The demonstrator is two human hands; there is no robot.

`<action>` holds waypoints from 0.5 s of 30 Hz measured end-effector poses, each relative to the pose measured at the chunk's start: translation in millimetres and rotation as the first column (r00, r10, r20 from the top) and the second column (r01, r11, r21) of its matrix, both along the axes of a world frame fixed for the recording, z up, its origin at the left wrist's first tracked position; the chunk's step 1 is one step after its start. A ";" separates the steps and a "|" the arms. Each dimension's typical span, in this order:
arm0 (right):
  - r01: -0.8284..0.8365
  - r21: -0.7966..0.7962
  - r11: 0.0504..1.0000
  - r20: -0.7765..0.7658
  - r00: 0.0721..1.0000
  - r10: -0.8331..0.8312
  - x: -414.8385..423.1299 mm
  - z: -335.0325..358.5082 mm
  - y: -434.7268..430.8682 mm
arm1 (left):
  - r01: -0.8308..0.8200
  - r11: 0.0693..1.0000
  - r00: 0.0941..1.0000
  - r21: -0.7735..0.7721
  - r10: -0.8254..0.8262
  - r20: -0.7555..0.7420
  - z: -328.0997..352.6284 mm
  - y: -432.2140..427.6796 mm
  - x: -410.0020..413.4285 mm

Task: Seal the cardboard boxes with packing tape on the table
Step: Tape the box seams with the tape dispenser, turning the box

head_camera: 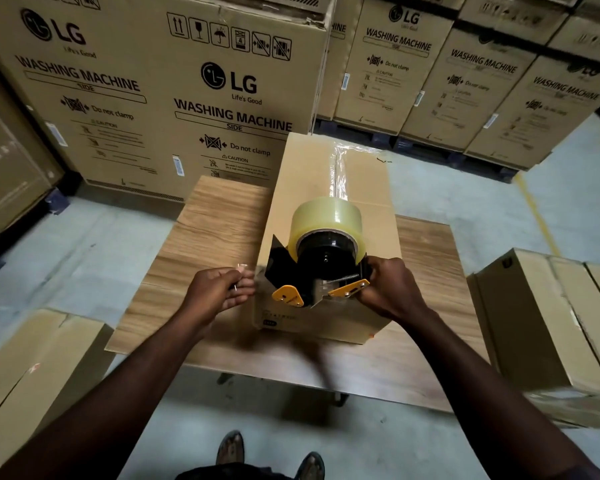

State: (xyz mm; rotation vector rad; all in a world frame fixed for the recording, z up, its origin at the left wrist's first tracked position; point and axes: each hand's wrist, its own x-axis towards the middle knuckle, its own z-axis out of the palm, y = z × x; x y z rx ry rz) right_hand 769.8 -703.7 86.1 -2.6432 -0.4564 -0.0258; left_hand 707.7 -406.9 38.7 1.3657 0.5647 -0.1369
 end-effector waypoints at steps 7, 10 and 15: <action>-0.023 -0.194 0.981 0.011 1.000 0.026 4.8 -9.5 2.6 | -0.088 0.993 0.995 0.082 0.084 0.051 -29.4 -10.3 3.8; -0.039 -0.224 0.974 0.017 0.999 0.044 6.5 -13.7 -0.2 | -0.055 0.998 0.998 -0.015 0.055 -0.027 -43.6 -11.3 4.4; -0.048 -0.219 0.975 0.031 0.998 0.057 8.6 -16.3 -0.3 | -0.114 0.937 0.985 -0.329 0.064 -0.160 -54.9 -15.1 6.1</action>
